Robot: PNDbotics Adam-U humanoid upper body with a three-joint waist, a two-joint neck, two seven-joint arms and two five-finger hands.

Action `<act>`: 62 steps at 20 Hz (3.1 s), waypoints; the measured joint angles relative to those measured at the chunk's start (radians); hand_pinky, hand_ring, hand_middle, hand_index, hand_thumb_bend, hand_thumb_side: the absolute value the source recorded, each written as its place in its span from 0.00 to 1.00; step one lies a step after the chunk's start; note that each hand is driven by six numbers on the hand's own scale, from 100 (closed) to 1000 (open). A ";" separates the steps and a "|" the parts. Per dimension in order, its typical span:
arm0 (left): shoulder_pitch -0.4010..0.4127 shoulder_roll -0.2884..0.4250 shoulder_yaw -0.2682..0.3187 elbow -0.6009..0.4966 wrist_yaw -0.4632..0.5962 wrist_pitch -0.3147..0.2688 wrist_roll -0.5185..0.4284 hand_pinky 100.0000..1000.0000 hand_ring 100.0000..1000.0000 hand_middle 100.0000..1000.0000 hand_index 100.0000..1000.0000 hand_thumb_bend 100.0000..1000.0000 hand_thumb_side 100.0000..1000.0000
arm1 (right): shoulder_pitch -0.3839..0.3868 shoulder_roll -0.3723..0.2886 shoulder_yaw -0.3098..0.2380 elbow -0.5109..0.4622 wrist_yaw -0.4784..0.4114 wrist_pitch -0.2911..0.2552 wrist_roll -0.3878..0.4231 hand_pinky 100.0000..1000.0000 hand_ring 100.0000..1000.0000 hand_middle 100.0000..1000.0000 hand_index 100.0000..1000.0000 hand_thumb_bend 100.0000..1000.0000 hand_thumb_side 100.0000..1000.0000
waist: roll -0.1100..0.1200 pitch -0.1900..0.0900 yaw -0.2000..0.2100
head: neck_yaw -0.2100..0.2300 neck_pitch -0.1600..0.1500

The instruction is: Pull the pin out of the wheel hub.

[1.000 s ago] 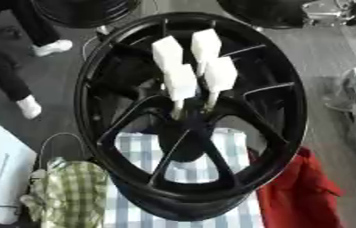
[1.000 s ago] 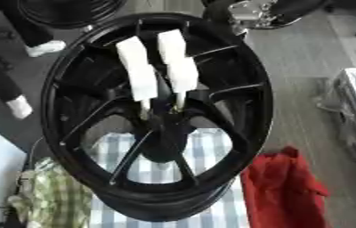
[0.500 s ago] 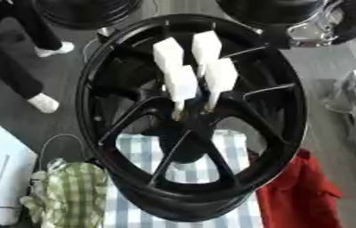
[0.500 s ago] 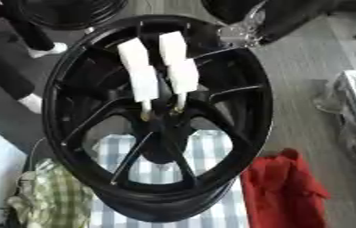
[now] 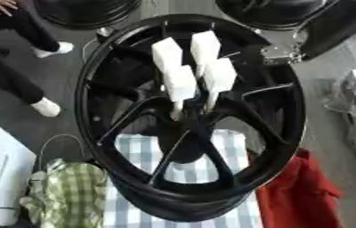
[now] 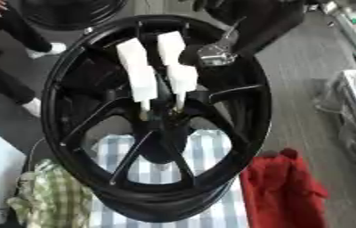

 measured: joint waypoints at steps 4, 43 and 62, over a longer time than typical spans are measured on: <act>0.000 0.000 0.000 0.000 0.000 0.000 0.000 0.73 0.85 0.81 0.82 0.38 0.73 | 0.004 0.015 0.014 0.022 0.028 -0.007 0.006 0.77 0.71 0.79 0.85 0.45 0.30 | 0.000 0.000 0.001 | -0.002 0.000; 0.001 -0.010 0.000 0.005 0.000 0.004 -0.004 0.73 0.86 0.82 0.81 0.37 0.74 | 0.016 0.101 0.055 0.222 0.211 -0.150 -0.020 0.73 0.60 0.65 0.78 0.51 0.25 | 0.001 0.030 0.014 | -0.007 0.000; 0.001 -0.010 0.000 0.006 0.000 0.008 -0.009 0.73 0.86 0.82 0.81 0.37 0.75 | 0.042 0.092 0.055 0.172 0.234 -0.156 -0.082 0.73 0.56 0.60 0.73 0.49 0.25 | 0.001 0.039 0.009 | -0.009 0.000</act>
